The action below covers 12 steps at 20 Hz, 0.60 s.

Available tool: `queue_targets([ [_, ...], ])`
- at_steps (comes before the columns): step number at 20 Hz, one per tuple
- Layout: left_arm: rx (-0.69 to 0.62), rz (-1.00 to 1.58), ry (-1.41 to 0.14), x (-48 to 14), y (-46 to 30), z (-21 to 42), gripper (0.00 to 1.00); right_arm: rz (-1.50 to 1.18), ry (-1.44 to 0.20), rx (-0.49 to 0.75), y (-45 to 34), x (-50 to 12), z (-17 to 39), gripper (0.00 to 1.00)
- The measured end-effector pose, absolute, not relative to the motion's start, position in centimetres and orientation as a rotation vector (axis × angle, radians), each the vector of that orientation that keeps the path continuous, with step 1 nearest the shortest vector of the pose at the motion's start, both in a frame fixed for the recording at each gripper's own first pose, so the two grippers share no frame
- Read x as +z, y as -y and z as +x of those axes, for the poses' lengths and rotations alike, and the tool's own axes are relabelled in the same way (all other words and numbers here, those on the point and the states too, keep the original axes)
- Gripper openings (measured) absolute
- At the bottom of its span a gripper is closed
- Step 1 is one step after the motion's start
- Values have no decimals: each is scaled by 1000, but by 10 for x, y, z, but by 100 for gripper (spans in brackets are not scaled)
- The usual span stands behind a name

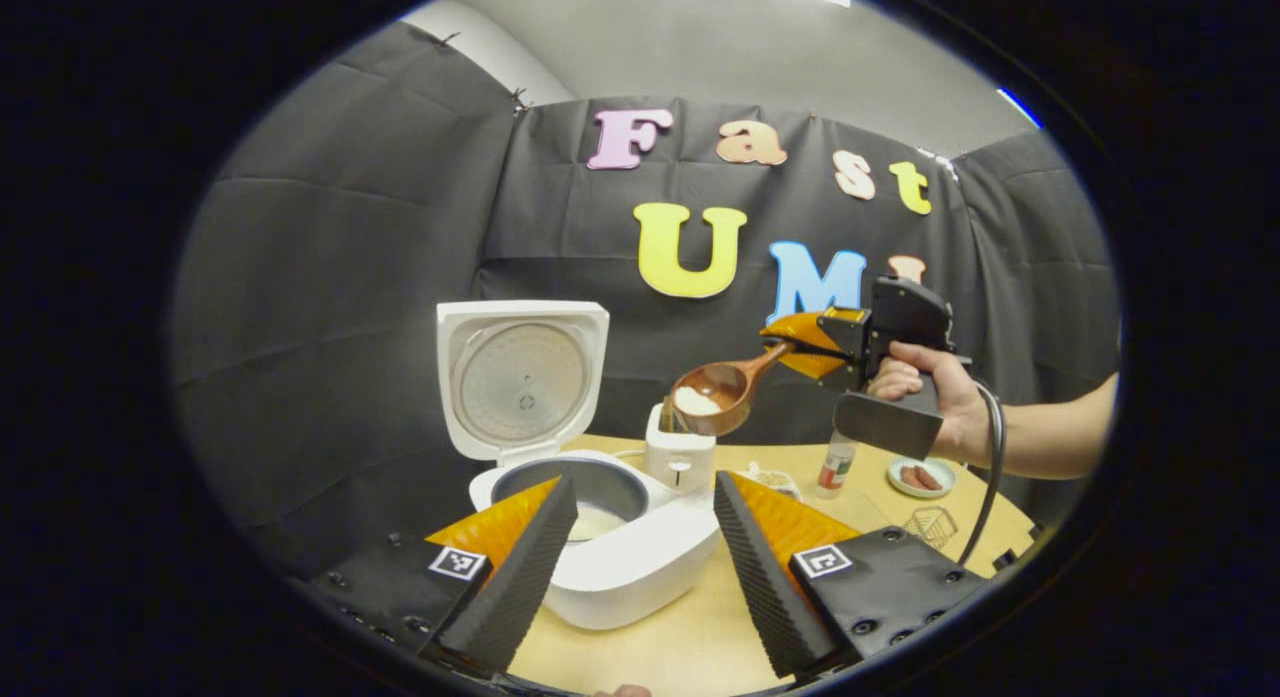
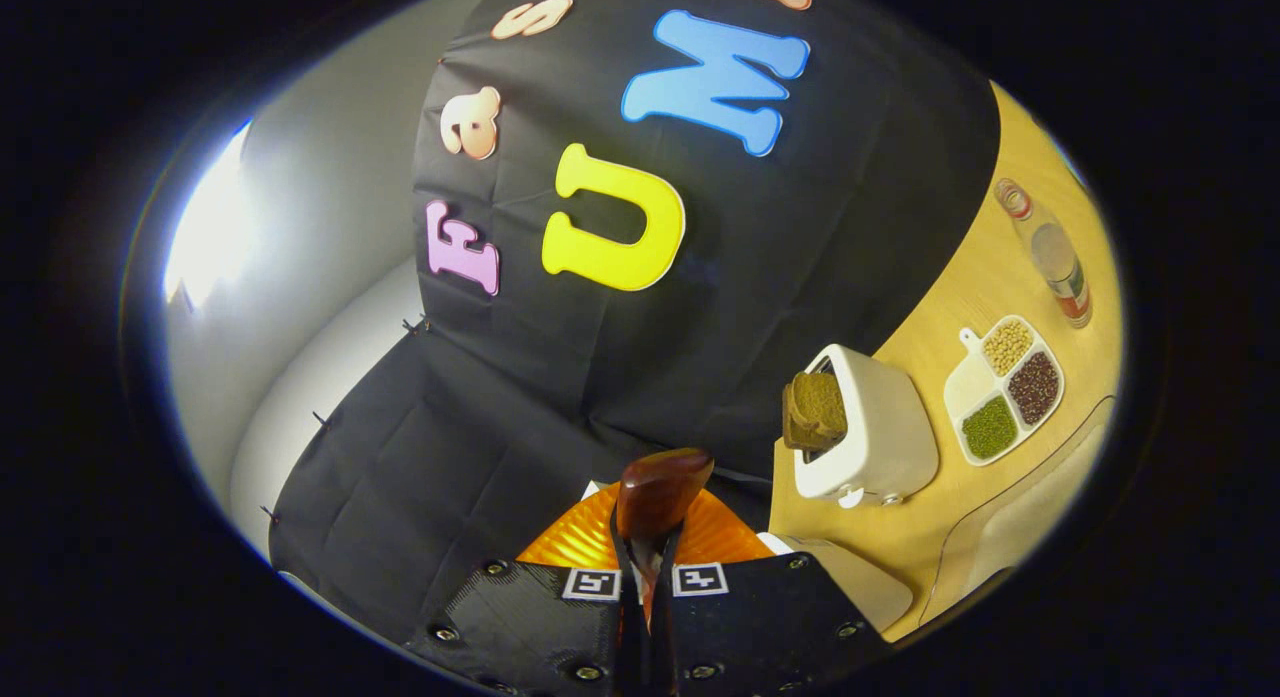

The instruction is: Close the left gripper, press the button to open the rice cooker; take a wooden spoon from the chopstick holder with the right hand, scoop a spoonful of rice and pour it into the rice cooker, then put the wooden spoon back into the chopstick holder.

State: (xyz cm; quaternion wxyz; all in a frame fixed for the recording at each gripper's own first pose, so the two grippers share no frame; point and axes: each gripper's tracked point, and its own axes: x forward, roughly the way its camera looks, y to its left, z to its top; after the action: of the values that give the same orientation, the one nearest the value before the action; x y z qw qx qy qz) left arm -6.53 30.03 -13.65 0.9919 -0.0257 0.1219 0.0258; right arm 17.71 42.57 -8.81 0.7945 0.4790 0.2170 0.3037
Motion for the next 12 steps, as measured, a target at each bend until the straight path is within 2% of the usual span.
queue_targets([
  [12,107,-72,-262,-152,-315,-88,96,653,-523,746,-550,-138,198,4],
])
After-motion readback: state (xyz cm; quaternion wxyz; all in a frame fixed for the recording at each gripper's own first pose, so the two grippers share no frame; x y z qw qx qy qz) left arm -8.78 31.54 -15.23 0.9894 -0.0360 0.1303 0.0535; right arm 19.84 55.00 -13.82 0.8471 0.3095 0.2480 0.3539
